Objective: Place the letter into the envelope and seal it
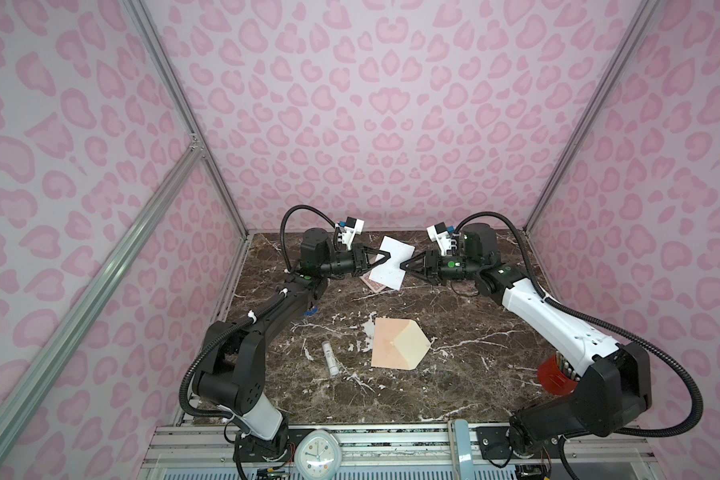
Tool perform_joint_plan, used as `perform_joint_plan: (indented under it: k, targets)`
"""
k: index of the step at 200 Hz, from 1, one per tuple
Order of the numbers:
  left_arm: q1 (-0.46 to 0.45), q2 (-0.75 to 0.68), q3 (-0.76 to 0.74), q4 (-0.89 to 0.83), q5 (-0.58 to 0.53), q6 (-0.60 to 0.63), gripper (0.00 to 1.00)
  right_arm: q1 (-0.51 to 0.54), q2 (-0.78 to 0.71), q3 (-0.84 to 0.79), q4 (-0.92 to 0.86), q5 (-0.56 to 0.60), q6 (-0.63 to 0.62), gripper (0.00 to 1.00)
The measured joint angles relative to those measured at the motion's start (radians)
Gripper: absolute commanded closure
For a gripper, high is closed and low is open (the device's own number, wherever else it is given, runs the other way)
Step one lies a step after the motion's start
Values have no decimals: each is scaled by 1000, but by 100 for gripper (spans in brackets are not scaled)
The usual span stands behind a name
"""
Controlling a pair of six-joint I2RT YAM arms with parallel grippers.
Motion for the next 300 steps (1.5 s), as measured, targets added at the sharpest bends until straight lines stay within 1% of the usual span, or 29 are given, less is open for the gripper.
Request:
perform_joint_plan:
  k: [13,22,35,59,78,95,115,133,140,157,174,184,197,243,284,293,300]
  targets:
    - [0,-6,0,0,-8,0,96,-10,-22,-40,10,14,-2,39]
    - [0,-9,0,0,-17,0,96,-14,-40,-81,38,26,5,36]
    - [0,-13,0,0,-26,0,96,-19,-66,-146,88,46,30,33]
    - [0,-18,-7,14,-36,-11,96,-13,-106,-266,263,87,109,31]
    - [-3,-18,-23,40,-48,-35,96,-1,-124,-320,418,117,159,32]
    - [-6,-18,-32,60,-51,-57,96,9,-122,-333,532,127,191,34]
    - [-16,-18,-35,84,-51,-77,96,21,-97,-334,632,135,230,36]
    - [-23,-18,-41,106,-51,-100,96,32,-69,-334,688,152,260,38]
    - [-24,-18,-44,116,-51,-106,96,36,-59,-334,705,153,275,39]
    - [-23,-18,-52,143,-55,-124,96,49,-38,-334,740,157,296,47]
    - [-25,-18,-61,160,-60,-138,96,55,-24,-333,772,157,309,60]
    - [-26,-18,-68,168,-59,-141,95,56,-16,-332,795,156,329,70]
    - [-27,-19,-77,172,-60,-148,94,57,-8,-332,820,157,345,77]
    - [-31,-23,-89,181,-70,-148,93,64,2,-332,846,154,369,79]
    - [-32,-22,-89,204,-74,-164,92,73,18,-330,856,152,386,78]
    - [-33,-22,-89,216,-74,-176,92,74,21,-330,860,152,391,81]
    - [-33,-21,-89,224,-74,-183,92,75,23,-329,861,152,393,85]
